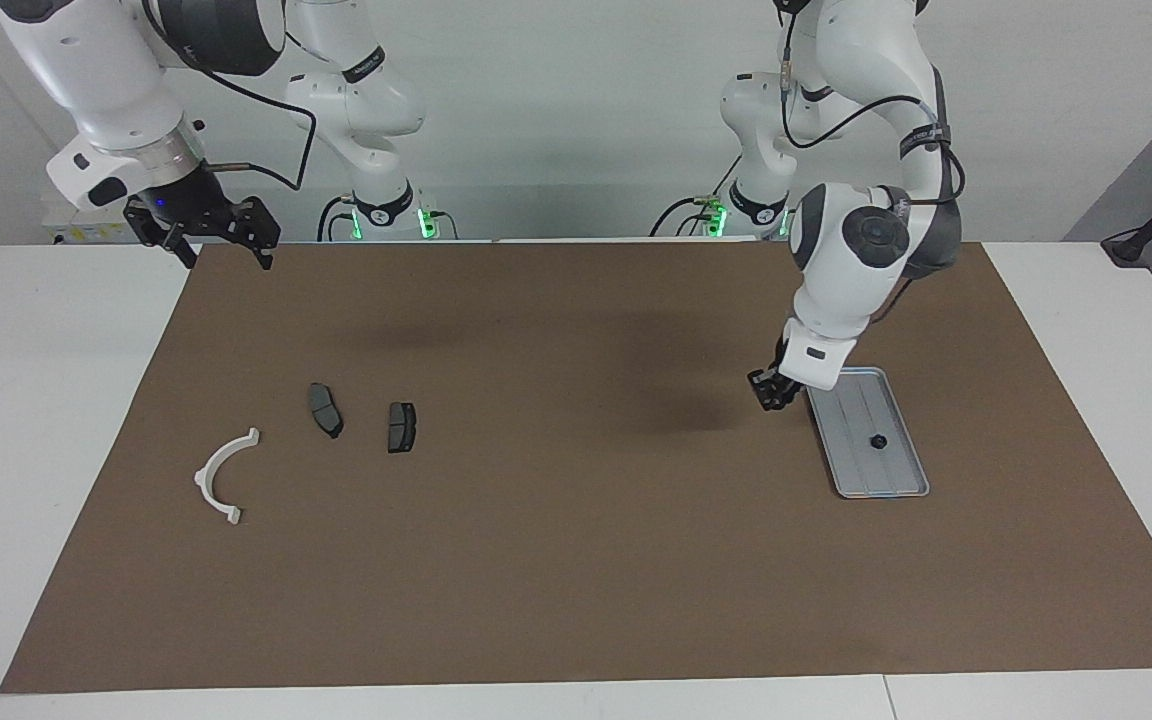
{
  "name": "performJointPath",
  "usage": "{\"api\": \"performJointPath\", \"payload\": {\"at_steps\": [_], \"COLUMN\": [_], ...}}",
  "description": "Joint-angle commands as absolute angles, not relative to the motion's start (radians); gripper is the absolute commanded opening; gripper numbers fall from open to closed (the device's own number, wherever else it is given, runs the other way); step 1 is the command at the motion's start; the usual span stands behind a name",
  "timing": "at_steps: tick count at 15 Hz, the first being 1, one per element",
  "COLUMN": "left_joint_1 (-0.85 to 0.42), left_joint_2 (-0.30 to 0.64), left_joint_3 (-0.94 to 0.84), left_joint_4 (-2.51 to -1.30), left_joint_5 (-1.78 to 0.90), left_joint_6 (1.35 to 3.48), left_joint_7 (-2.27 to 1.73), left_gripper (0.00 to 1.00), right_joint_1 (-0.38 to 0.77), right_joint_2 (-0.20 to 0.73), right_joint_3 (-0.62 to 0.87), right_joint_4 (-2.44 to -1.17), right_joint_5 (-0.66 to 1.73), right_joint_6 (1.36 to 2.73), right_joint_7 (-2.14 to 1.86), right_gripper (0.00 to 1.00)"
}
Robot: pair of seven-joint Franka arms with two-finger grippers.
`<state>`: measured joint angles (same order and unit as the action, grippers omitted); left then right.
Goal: Place bearing gear from tray to pile
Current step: 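Carry the gear with the left gripper toward the table center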
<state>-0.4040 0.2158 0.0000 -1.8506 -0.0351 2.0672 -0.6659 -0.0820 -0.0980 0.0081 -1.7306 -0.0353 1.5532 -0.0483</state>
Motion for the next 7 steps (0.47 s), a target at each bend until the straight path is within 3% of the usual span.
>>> {"api": "performJointPath", "payload": {"at_steps": [1, 4, 7], "left_joint_1": [-0.538, -0.65, -0.686], "left_joint_2": [0.29, 0.432, 0.477], "left_joint_3": [0.02, 0.02, 0.018], "left_joint_4": [-1.783, -1.648, -1.622], "left_joint_5": [-0.049, -0.049, -0.098], "left_joint_6": [2.083, 2.092, 2.192], "left_joint_7": [-0.815, -0.986, -1.031], "left_gripper": [0.15, 0.15, 0.15], "right_joint_1": [-0.097, -0.098, -0.112], "right_joint_2": [-0.117, -0.115, -0.109], "right_joint_3": [0.014, 0.014, 0.012], "right_joint_4": [-1.758, -1.759, -1.761], "right_joint_5": [-0.02, -0.02, -0.02], "right_joint_6": [1.583, 1.585, 1.592], "right_joint_7": [-0.074, -0.075, -0.097], "right_gripper": [1.0, 1.0, 1.0]}}
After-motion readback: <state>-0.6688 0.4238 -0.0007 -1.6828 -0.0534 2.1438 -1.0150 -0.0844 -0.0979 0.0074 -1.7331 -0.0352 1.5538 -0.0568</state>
